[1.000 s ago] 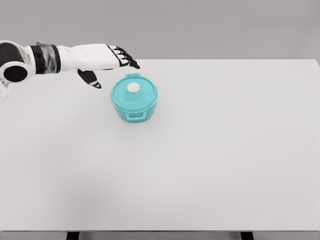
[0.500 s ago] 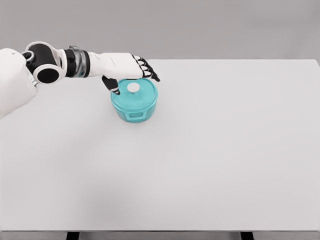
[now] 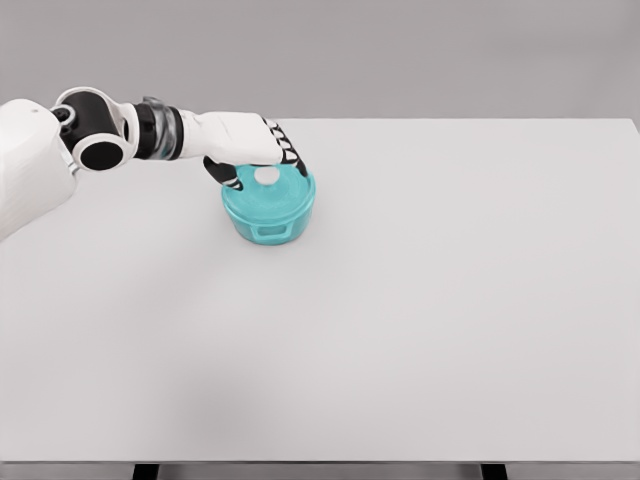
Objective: Open the lid of the pot with left arm
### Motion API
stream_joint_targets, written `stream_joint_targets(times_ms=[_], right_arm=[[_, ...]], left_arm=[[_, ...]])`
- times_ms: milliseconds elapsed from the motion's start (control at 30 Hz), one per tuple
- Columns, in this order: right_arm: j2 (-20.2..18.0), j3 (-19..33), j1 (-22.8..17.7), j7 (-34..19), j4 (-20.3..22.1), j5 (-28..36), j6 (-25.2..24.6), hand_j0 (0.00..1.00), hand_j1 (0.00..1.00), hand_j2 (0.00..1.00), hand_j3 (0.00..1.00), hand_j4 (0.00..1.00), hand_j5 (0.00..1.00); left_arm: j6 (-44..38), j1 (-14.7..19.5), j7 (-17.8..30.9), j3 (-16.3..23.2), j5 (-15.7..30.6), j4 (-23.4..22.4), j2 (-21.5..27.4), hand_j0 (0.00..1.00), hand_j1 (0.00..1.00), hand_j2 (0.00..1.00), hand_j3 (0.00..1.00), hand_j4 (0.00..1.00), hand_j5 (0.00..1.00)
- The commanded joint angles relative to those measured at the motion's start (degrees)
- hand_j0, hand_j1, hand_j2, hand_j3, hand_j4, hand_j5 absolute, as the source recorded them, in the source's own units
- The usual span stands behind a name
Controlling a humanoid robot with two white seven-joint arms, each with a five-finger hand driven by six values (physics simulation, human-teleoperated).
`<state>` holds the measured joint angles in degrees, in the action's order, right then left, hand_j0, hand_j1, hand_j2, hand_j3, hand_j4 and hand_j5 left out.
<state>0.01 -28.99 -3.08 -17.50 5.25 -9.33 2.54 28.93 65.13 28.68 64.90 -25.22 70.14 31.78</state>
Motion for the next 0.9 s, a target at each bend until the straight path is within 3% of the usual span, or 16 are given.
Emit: stream_joint_targets(times_ms=[0,867], right_arm=[[0.0,0.0,0.0,0.0,0.0,0.0,0.0,1.00,1.00,1.00,1.00,1.00,1.00],[0.0,0.0,0.0,0.0,0.0,0.0,0.0,1.00,1.00,1.00,1.00,1.00,1.00]], left_arm=[[-0.1,0.0,0.0,0.5,0.2,0.0,-0.1,0.83,0.83,0.83,0.83,0.83,0.83],[-1.2,0.5,-0.1,1.5,-2.0,-3.0,-2.3,0.70,0.70,0.70,0.70,0.70,0.70]])
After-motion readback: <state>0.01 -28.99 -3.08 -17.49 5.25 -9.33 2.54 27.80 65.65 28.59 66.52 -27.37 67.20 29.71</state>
